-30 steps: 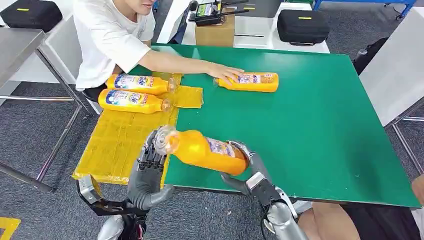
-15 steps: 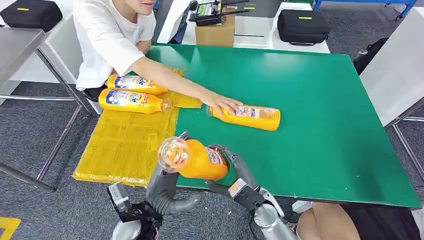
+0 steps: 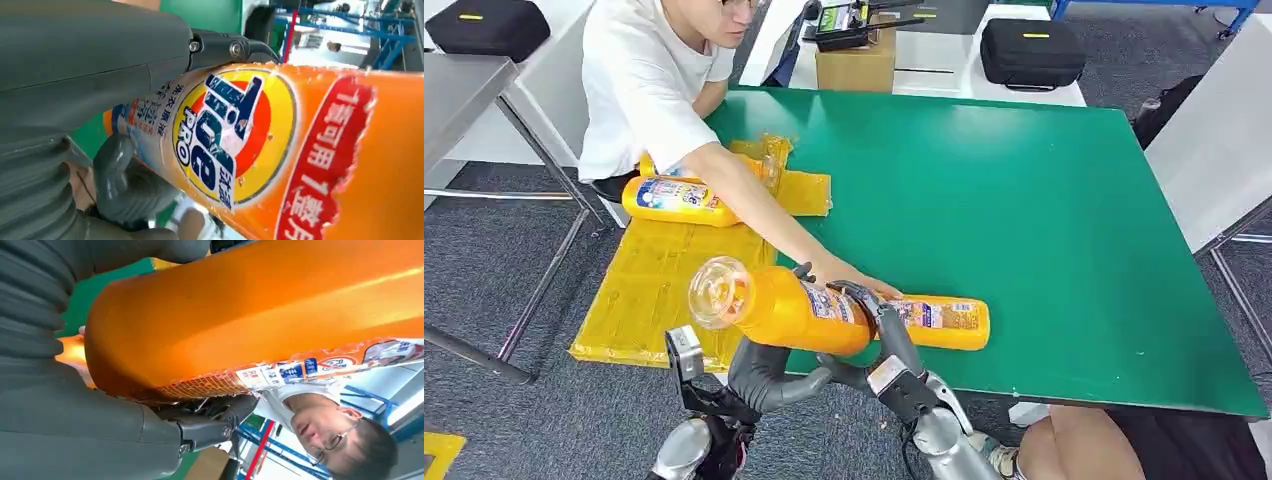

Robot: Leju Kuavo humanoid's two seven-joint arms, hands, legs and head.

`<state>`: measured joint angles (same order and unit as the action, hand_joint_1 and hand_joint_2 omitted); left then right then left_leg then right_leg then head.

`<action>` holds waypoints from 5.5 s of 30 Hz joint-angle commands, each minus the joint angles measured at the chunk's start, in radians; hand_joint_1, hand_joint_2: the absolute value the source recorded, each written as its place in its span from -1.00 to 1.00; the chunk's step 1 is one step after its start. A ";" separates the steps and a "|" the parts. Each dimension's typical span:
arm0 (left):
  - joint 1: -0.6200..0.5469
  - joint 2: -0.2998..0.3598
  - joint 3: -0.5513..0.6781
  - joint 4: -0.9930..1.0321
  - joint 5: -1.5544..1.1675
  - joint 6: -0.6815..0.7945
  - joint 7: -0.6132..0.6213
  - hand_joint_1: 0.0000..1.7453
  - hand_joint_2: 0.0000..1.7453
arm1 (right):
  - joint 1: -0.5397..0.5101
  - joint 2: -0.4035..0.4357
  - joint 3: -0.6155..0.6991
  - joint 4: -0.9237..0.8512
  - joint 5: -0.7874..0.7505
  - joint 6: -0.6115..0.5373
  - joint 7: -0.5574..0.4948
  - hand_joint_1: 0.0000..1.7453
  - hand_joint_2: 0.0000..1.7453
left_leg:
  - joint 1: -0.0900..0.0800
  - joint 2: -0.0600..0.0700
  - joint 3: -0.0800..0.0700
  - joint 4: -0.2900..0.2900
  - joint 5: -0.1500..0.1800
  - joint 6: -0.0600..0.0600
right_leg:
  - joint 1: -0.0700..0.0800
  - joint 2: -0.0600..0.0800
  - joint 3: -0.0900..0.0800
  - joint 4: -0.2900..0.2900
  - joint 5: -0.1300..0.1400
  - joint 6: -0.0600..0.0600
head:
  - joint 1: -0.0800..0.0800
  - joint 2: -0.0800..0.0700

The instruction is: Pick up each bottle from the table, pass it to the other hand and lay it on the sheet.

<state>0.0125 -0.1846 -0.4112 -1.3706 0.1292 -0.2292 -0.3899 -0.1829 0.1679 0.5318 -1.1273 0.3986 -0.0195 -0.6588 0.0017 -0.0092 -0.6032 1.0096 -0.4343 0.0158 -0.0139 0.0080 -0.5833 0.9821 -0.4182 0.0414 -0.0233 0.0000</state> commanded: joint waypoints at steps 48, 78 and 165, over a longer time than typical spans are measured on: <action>-0.352 0.151 0.115 0.415 -0.763 0.464 0.132 1.00 1.00 | 0.025 0.023 0.306 0.094 0.070 -0.212 -0.022 -1.00 -1.00 | 0.001 0.000 0.002 -0.002 0.001 -0.001 | 0.001 -0.002 0.001 -0.001 -0.001 -0.002 | 0.001 0.000; -0.760 0.284 0.043 1.030 -1.228 0.414 0.342 1.00 1.00 | 0.026 0.004 0.320 0.079 -0.031 -0.099 -0.039 -1.00 -1.00 | 0.002 0.002 0.007 -0.001 0.003 -0.002 | 0.002 0.000 0.005 0.000 0.000 -0.002 | 0.000 0.000; 0.046 0.045 0.380 -0.326 0.018 0.239 -0.150 -1.00 1.00 | -0.294 -0.164 -0.131 0.535 0.491 -0.225 0.296 -1.00 1.00 | 0.000 0.001 0.001 -0.001 0.003 0.002 | 0.000 -0.001 0.001 -0.003 0.003 0.002 | 0.000 0.000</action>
<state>0.0791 -0.1770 -0.0111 -1.7491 0.1534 -0.0019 -0.5459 -0.4195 -0.0164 0.3666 -0.7321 0.8789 -0.2682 -0.4105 0.0015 -0.0089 -0.6050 1.0096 -0.4304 0.0187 -0.0140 0.0071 -0.5844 0.9798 -0.4151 0.0445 -0.0236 0.0000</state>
